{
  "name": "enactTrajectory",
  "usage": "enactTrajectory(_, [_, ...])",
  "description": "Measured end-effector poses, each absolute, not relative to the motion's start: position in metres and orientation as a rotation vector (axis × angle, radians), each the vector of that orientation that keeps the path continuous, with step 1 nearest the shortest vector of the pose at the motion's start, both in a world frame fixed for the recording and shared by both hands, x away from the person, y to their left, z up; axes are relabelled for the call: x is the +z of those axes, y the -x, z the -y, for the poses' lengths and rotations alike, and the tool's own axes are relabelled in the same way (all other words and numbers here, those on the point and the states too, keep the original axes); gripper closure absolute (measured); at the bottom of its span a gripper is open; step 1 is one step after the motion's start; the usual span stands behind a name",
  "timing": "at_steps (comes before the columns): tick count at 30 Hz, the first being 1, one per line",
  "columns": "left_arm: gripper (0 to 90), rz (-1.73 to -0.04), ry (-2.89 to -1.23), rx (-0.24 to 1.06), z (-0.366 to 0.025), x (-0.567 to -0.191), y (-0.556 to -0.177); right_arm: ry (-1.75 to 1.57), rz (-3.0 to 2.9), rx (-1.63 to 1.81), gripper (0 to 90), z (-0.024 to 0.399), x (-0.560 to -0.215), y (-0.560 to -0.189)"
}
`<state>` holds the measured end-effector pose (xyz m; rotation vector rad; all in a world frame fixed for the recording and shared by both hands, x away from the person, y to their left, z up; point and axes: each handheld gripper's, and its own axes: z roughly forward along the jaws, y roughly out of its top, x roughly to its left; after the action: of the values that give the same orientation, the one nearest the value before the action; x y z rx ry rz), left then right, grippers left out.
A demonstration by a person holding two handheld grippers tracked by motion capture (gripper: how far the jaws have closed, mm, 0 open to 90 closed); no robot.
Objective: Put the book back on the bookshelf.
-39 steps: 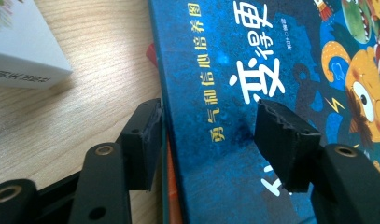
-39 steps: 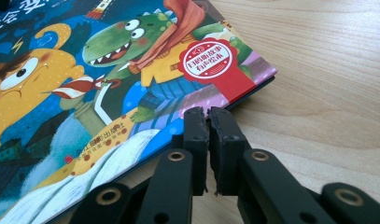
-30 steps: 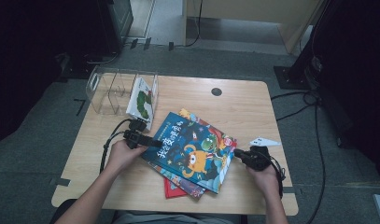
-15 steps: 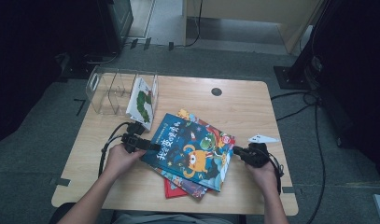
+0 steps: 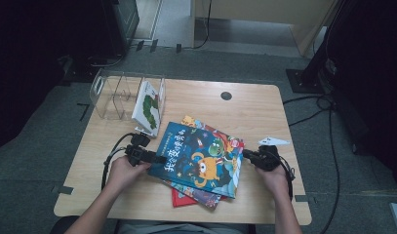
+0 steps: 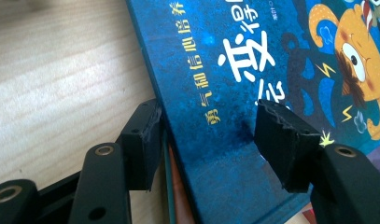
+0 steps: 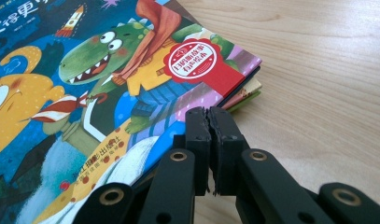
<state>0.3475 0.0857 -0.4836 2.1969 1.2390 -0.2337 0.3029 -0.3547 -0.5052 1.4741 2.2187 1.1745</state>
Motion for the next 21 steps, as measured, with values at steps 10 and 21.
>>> enactTrajectory(10, [33.6, -1.293, -2.108, -0.199, -0.102, -0.484, -0.352, -1.486, -2.218, 1.179, 87.0, 0.353, -0.505, -0.311])
enactTrajectory(21, [35.8, -1.256, -2.097, -0.213, -0.103, -0.488, -0.363, -1.461, -2.254, 1.185, 87.1, 0.352, -0.504, -0.302])
